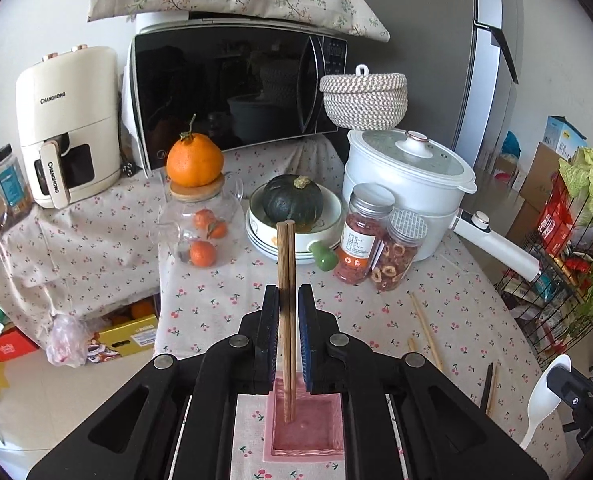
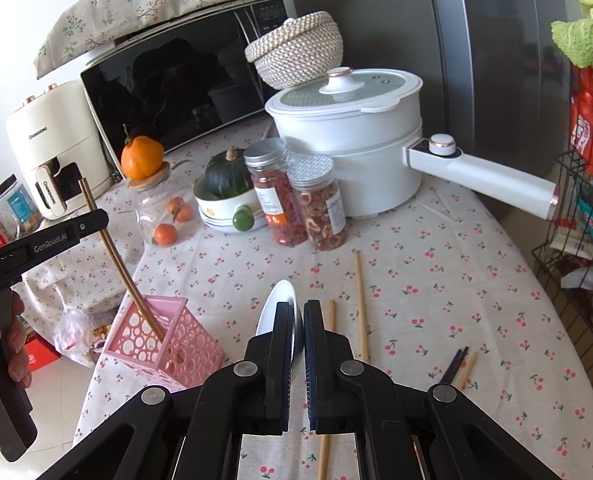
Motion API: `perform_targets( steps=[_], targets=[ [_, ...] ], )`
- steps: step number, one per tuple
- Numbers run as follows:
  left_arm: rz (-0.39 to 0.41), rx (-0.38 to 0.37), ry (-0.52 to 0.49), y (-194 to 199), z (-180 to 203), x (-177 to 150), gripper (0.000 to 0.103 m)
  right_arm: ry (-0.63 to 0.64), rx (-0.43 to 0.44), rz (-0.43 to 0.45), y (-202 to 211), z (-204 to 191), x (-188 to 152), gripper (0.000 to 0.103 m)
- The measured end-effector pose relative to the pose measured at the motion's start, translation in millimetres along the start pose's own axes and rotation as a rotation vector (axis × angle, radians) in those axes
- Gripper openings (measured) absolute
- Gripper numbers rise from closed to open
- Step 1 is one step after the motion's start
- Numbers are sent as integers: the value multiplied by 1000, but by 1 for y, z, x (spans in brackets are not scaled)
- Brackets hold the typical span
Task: Organize utensils
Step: 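Carry the chopsticks into the pink basket with the left tool while the right tool grasps the white spoon, then lower the white spoon into the pink basket and open the right tool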
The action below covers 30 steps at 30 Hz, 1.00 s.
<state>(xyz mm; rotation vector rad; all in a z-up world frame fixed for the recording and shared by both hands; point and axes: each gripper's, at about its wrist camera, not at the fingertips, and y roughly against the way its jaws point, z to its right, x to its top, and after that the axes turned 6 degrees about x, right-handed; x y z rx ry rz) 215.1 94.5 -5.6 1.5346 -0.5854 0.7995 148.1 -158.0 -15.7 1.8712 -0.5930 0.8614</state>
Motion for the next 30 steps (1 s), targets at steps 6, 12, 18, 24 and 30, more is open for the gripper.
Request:
perform_targets(
  steps=[6,12,18,24,30],
  targets=[
    [-7,2,75,35,-22,-20,59,8,24,13,1,-16,1,5],
    [-79,88,74,72,-41,-67,79,31,13,59,-6,-42,8,5],
    [-146,21,169,70,-64,-94,82,83,-22,176,-18,-77,29,5],
    [-115,158,145,65,-77,-96,82,127,-68,274,-47,-98,45,5],
    [-160,146,134,45,-87,-102,82,186,-106,237,-89,-107,40,5]
  ],
)
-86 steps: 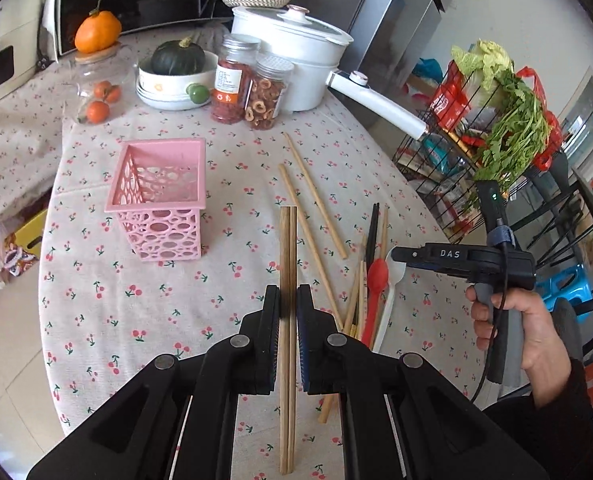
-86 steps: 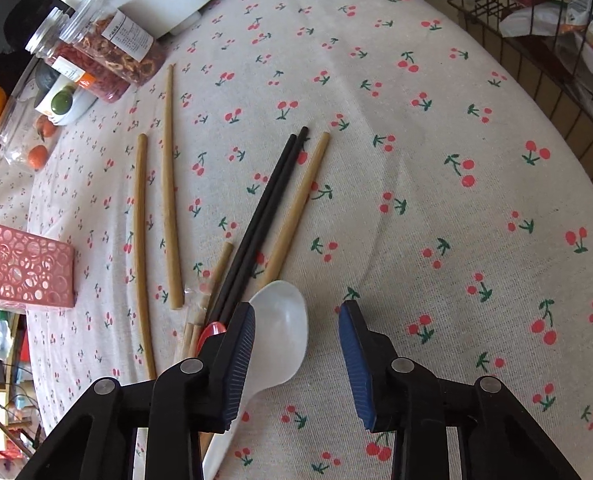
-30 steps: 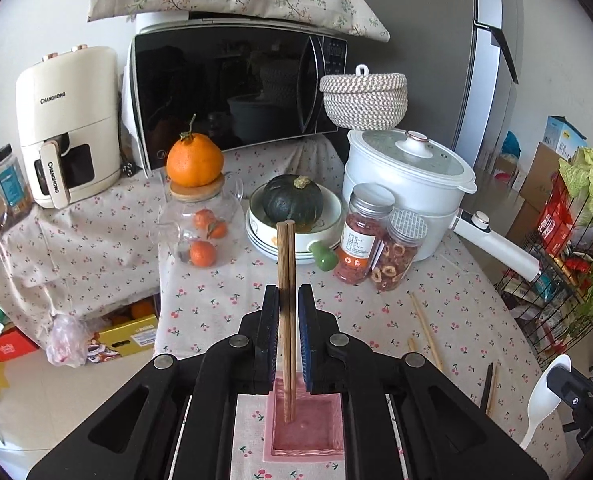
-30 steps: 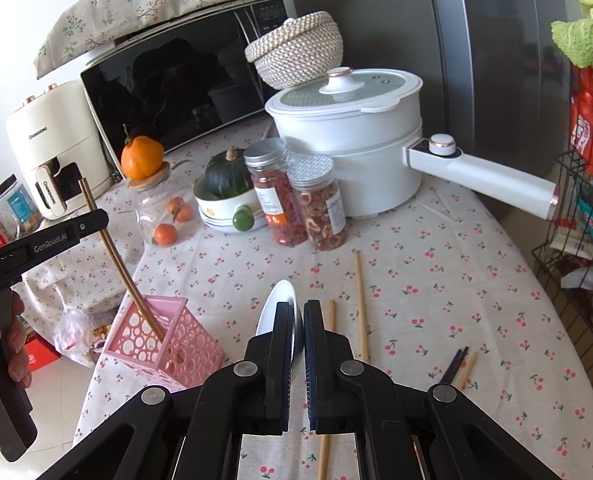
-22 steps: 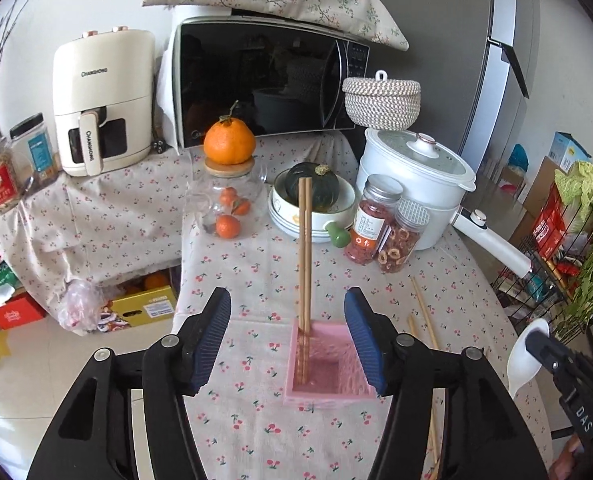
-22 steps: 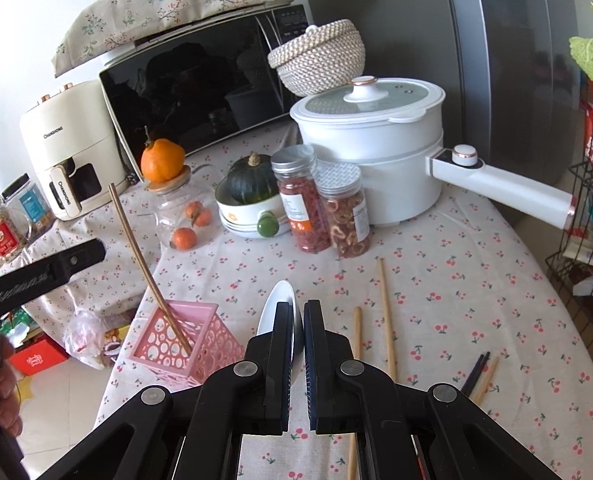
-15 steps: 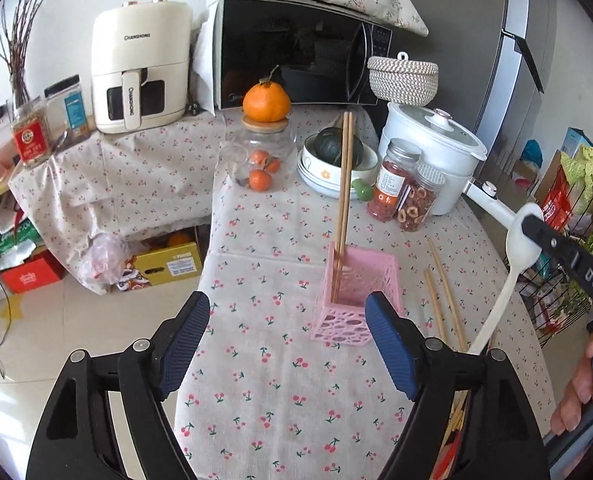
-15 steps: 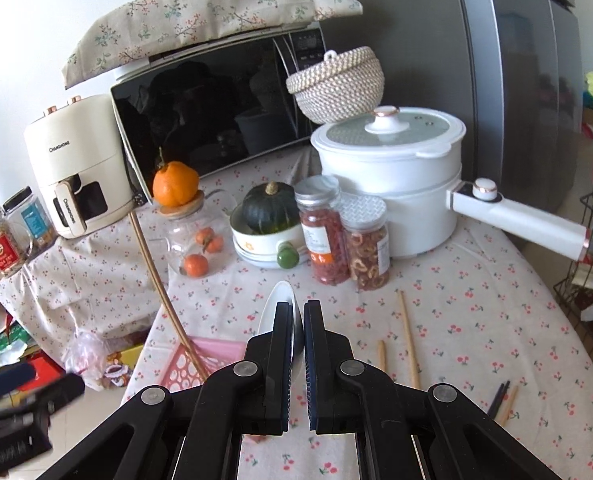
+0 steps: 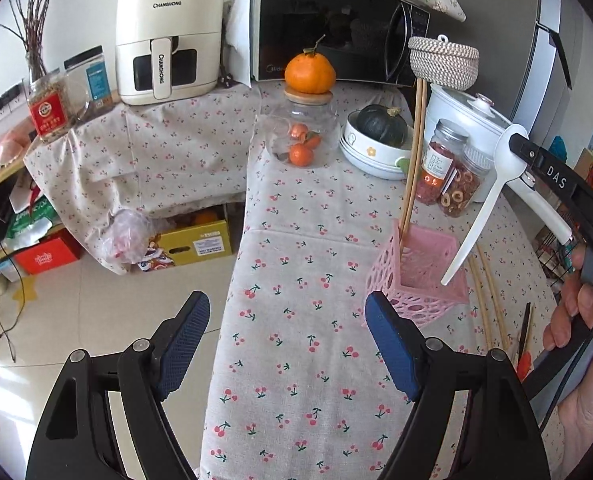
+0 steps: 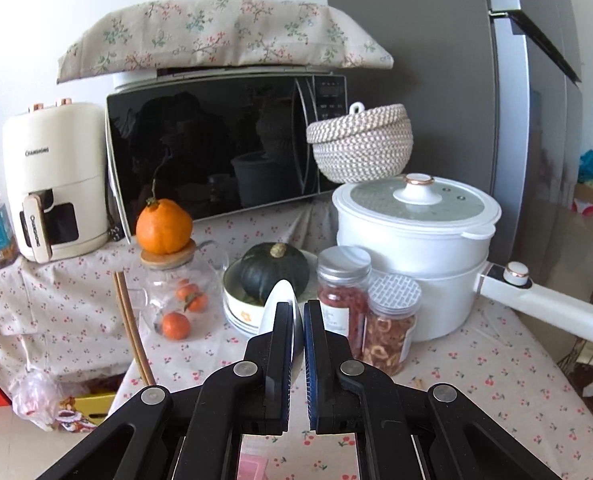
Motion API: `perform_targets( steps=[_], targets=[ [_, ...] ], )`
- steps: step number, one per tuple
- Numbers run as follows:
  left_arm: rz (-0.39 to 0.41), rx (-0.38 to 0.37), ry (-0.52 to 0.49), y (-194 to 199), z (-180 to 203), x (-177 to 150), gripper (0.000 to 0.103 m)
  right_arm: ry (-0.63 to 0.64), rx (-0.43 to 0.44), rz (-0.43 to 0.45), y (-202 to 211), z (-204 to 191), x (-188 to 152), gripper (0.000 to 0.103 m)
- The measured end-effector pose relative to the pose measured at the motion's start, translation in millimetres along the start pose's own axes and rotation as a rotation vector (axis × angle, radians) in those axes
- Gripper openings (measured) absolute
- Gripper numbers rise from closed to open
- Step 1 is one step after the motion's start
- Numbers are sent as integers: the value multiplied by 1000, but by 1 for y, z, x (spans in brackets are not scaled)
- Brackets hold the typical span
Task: Organize utensils
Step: 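Lower the white spoon into the pink basket and open the right tool, then move the left tool to the red spoon and grasp its handle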
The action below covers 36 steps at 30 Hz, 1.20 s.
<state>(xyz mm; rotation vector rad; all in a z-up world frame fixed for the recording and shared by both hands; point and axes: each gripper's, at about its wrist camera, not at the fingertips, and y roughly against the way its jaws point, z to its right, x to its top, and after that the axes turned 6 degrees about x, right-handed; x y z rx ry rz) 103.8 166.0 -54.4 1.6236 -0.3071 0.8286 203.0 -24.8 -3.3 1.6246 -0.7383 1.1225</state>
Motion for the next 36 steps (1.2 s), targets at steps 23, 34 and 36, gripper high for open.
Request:
perform_targets(
  steps=[23,34,36],
  targets=[
    [-55,-68,-88,6,35,-11,82,-100,36,-224,32,49,-4,57],
    [-186,-158,-200,11,92,-36,85,-138,-41,-427,86,107,-42,81],
    [-218,-183,-223,11,103,-43,85,-158,-62,-454,92,121,-51,82]
  ],
)
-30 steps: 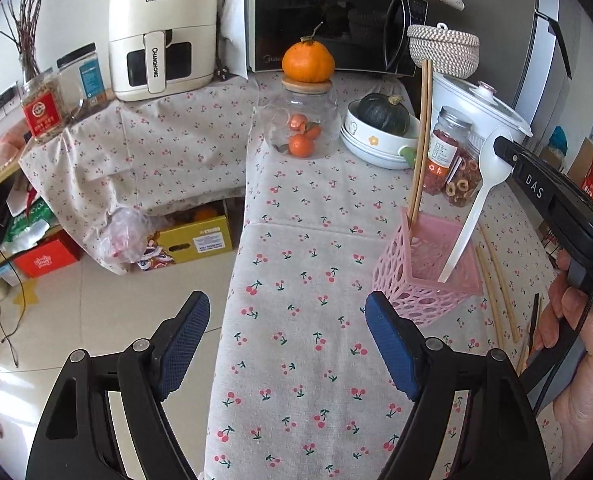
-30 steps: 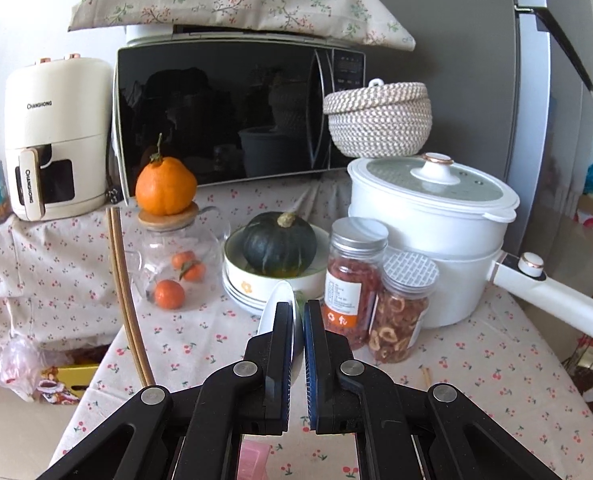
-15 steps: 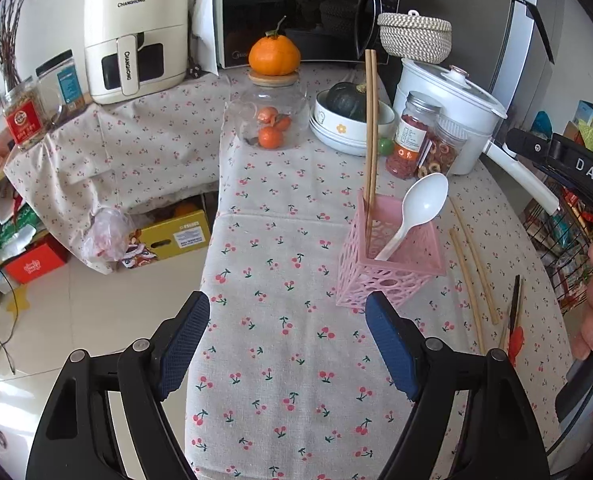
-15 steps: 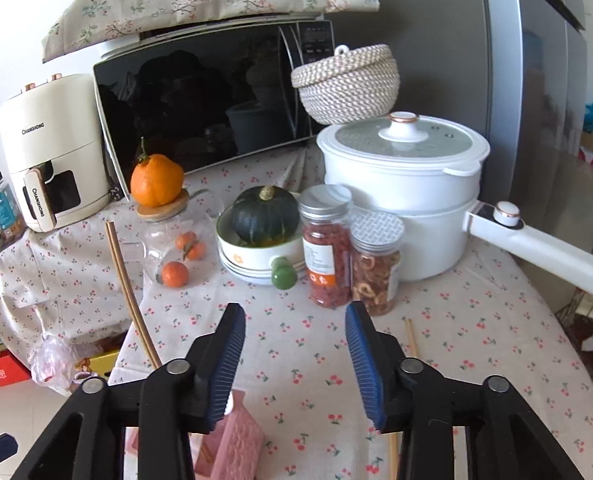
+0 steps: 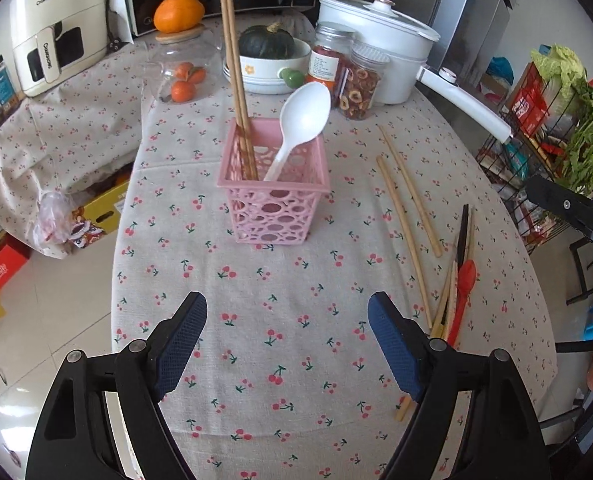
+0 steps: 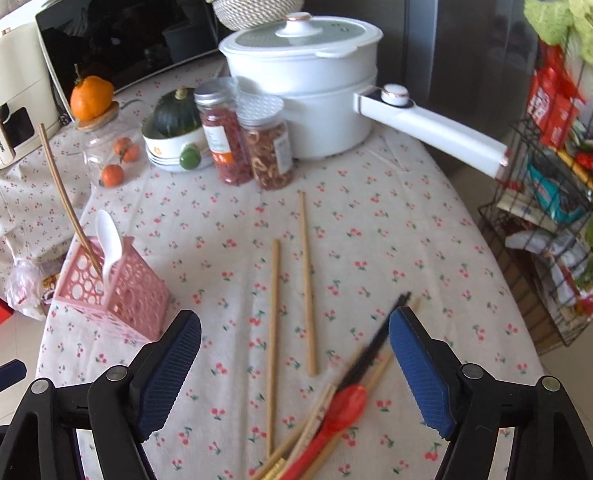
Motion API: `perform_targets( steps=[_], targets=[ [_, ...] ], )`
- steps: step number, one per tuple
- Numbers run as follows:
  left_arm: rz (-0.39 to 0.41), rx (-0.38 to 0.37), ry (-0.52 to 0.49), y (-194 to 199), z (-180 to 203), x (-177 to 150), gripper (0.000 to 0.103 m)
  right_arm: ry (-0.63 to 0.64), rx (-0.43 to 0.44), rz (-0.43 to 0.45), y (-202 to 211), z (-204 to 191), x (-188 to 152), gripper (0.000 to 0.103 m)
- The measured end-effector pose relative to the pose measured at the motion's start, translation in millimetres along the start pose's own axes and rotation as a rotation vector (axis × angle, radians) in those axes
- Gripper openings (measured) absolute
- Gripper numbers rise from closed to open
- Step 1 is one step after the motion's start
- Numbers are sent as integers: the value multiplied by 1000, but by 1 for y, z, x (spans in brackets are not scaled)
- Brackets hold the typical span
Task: Organize utensils
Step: 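Move the left tool to the red spoon and grasp its handle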
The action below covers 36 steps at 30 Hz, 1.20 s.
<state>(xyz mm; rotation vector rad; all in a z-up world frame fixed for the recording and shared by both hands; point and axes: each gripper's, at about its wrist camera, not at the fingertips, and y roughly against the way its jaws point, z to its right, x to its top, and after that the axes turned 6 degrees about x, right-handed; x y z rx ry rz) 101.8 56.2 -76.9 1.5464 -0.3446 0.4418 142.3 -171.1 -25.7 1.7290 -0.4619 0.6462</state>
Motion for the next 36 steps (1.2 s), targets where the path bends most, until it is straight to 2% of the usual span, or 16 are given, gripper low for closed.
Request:
perform_targets(
  steps=[4,10,15,18,20,22,26,30,36],
  targets=[
    [-64,-30,-36,-11,21,-7,85,-54,-24,-68,-2,31,-16,83],
    [-163,-143,-39,-30,45,-19,85,-79,-41,-155,-4,68,-40,83],
    [-183,-203,-46,-38,68,-23,83,-81,-75,-193,-1,95,-52,83],
    [-187,-246,-62,-40,87,-19,65,-107,-77,-205,2,111,-56,83],
    [-202,-287,-85,-43,104,-15,44,-122,-74,-211,2,120,-57,83],
    [-211,-309,-118,-45,123,-14,33,-131,-76,-217,2,126,-59,83],
    [-208,-282,-224,-51,163,-9,21,-148,-75,-221,1,138,-58,83],
    [-208,-226,-299,-61,187,-1,19,-178,-71,-225,-1,148,-58,83],
    [-236,-139,-376,-80,200,5,16,-189,-70,-225,-2,153,-56,83]
  ],
)
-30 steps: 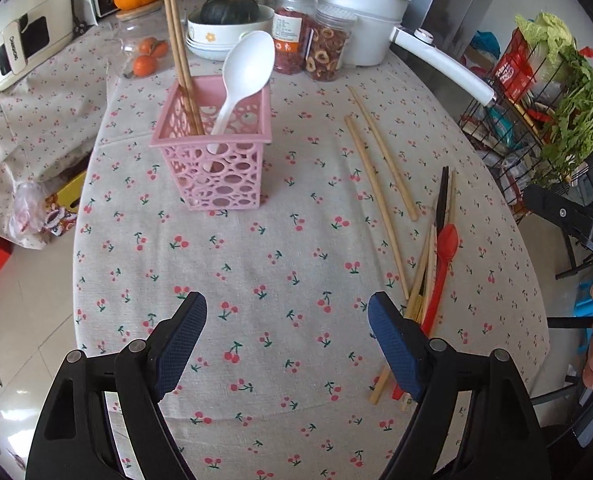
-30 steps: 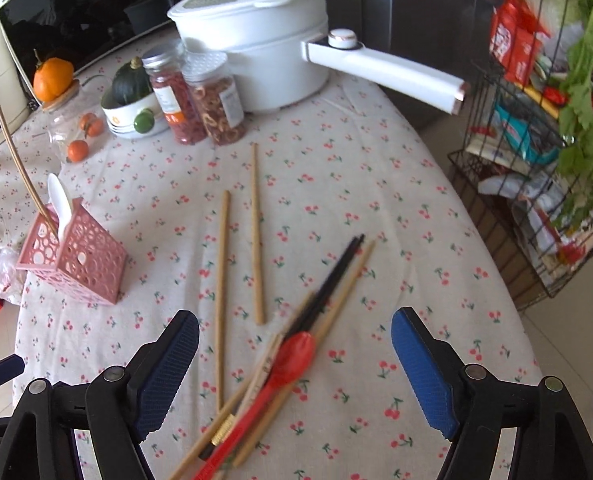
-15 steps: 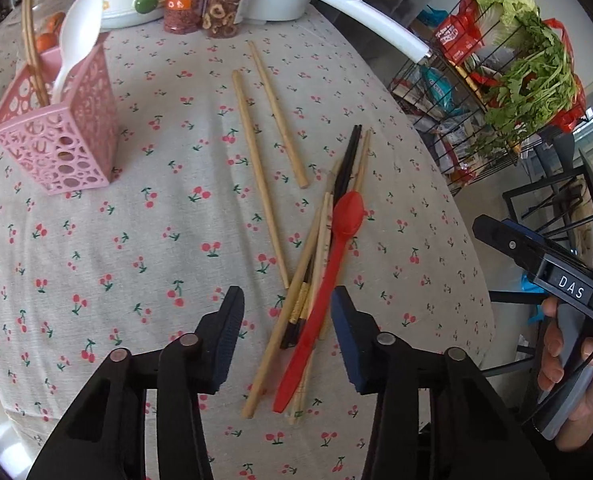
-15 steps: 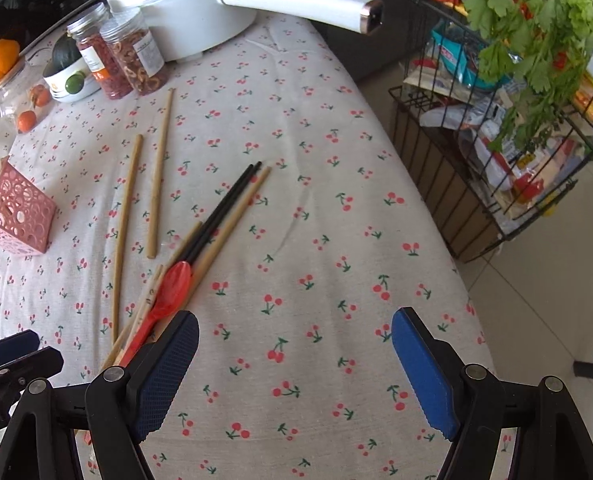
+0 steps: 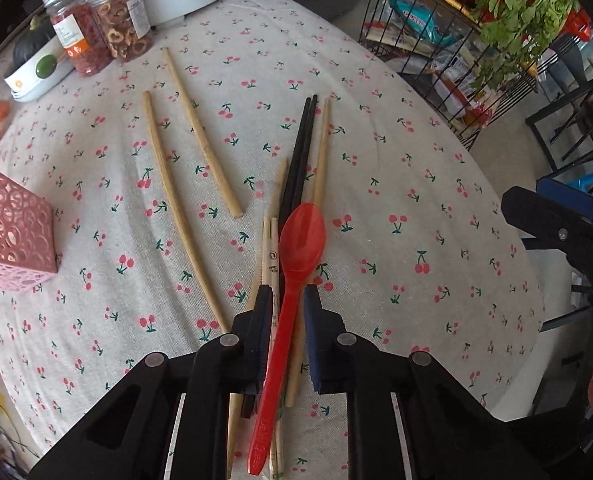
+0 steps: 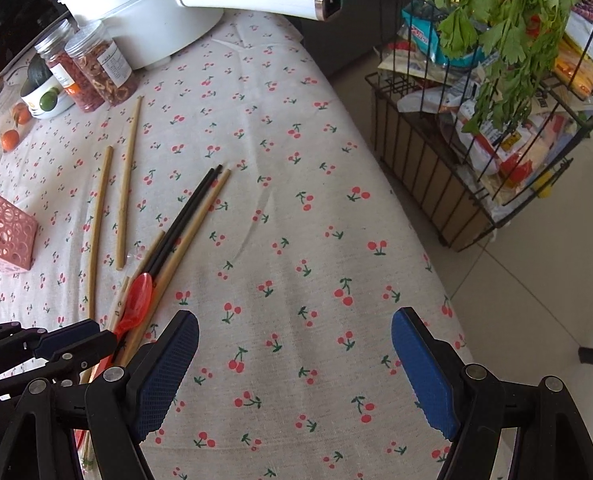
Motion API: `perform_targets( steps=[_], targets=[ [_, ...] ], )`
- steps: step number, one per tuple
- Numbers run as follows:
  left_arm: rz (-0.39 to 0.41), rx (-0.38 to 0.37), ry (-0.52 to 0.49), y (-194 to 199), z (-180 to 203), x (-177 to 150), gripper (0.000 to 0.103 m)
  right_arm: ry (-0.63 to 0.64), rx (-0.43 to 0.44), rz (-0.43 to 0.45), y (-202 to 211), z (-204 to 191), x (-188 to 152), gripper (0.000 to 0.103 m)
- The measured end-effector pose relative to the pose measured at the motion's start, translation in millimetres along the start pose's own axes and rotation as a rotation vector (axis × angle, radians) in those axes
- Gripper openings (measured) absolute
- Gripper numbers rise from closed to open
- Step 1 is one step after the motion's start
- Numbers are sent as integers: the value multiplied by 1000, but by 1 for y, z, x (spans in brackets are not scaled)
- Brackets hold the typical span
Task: Organize utensils
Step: 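Move the left tool to the red spoon and grasp its handle, then lift the red spoon with the left tool while the right tool grasps a wooden chopstick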
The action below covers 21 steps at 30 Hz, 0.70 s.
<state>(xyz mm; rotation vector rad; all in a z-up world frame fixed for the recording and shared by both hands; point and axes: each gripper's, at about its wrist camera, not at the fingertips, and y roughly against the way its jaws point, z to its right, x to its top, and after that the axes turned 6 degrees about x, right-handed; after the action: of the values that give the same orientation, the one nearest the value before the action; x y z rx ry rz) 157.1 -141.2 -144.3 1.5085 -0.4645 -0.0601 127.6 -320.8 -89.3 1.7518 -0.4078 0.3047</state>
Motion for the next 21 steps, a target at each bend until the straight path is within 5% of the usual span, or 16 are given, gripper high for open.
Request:
perform_targets(
  steps=[8,21],
  targets=[
    [-13,37,8,-6,2,5,7,7,-2,-4,-3,0,3,83],
    [330,-44,137,104,-45,-37,7,-21,30,-33,-20,-9,4,83]
  ],
)
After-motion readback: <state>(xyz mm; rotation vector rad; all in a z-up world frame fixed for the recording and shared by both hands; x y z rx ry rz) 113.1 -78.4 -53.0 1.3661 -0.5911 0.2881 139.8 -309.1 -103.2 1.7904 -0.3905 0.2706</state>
